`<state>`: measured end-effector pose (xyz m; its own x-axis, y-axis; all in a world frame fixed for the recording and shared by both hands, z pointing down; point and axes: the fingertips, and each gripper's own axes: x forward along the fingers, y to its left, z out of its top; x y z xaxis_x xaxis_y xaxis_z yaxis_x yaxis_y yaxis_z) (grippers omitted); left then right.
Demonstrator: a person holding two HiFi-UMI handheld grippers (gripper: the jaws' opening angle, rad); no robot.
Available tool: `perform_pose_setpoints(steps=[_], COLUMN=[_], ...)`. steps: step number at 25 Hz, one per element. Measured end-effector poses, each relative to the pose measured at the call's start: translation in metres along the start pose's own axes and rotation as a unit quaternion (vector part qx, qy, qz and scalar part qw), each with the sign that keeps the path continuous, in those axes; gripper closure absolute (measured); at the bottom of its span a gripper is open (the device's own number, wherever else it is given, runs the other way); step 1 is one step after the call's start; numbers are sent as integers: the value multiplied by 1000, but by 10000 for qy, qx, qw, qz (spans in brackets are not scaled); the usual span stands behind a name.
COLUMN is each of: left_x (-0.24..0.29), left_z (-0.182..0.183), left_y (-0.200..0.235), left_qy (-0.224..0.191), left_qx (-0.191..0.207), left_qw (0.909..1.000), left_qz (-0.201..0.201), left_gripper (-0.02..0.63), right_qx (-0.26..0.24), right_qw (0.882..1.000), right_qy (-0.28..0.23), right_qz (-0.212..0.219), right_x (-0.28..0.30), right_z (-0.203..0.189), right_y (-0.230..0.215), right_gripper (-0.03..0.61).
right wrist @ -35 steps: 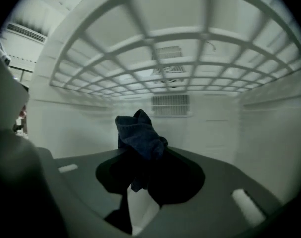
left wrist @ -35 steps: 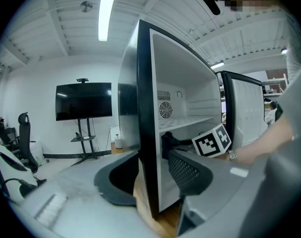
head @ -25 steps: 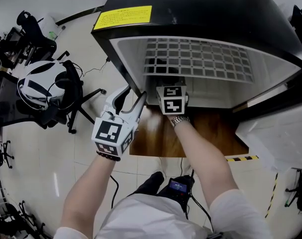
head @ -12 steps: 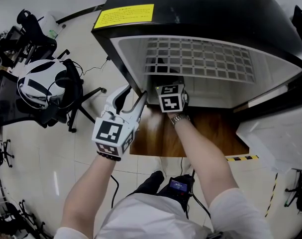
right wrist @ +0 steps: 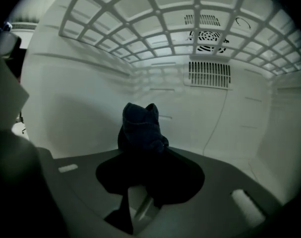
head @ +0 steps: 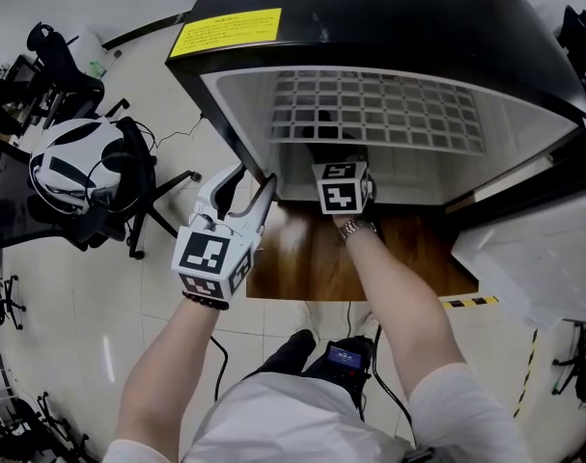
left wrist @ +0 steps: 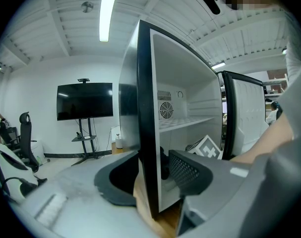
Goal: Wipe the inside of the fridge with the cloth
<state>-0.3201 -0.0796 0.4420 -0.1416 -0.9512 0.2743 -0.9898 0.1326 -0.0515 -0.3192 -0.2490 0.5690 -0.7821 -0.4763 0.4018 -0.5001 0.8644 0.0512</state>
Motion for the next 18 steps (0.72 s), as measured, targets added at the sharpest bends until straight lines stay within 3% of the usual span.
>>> perform_pose_setpoints(steps=[18], left_x=[1], left_z=[0], left_y=[0], left_qy=[30], left_qx=[-28], left_qw=[9999], left_qz=[93], left_gripper=[428], right_qx=[23], right_qw=[9963], right_qy=[233], right_qz=[-832], right_x=[-35], right_z=[-22], right_y=[-104], right_gripper=[457])
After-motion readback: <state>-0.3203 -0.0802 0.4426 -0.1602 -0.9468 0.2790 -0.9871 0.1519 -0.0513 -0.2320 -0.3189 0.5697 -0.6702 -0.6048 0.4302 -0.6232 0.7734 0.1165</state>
